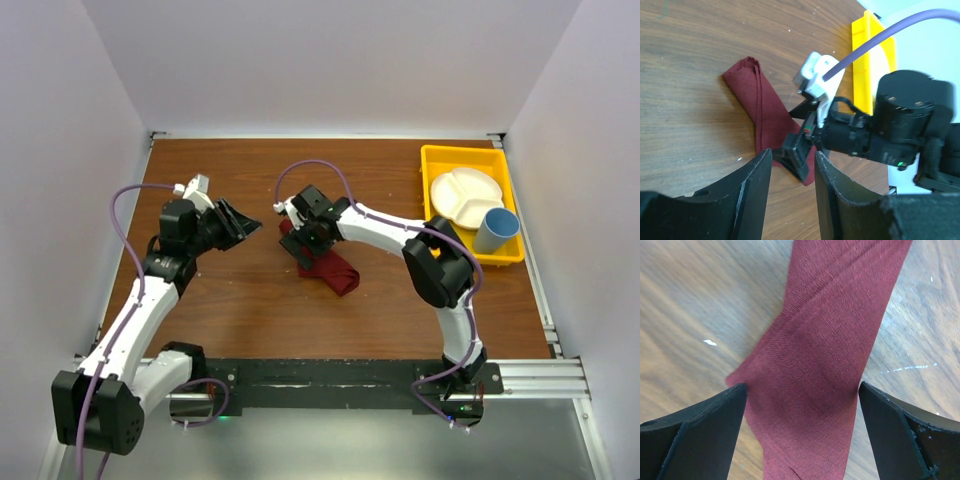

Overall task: Fold the napkin, place the utensils inside, and roll it up
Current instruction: Roll the napkin with the utensil

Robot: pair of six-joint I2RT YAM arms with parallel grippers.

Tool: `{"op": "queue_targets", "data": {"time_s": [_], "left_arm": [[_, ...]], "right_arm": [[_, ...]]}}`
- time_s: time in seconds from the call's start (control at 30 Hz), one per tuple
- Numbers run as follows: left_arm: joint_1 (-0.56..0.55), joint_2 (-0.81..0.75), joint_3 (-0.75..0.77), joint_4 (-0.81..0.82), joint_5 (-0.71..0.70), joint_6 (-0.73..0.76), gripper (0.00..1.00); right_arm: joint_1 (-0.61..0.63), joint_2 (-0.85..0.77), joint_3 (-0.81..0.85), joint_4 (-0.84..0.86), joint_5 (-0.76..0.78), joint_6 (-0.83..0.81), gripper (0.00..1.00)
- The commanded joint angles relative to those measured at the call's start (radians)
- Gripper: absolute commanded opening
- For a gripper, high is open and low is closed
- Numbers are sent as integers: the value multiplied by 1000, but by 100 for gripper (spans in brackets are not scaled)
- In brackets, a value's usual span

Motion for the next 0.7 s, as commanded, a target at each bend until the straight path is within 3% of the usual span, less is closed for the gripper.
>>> {"op": "queue_targets", "data": {"time_s": [0.0,0.27,0.43,0.5,0.67], "left_arm": [[6,-36,30,1,2,-1,45],[6,-56,121,-35,1,-8,45],[6,-71,181,-67,2,-13,45],[6,-82,195,-81,4,-13,45],[6,-99,231,-104,4,-11,45]], "right_arm": [[29,-16,-36,27,123,-14,98],[55,6,-42,46,155,-12,90],[60,20,-45,52,139,-12,74],[60,28,-52,61,102,-21,65],[86,22,-80,86,-19,-78,54]]}}
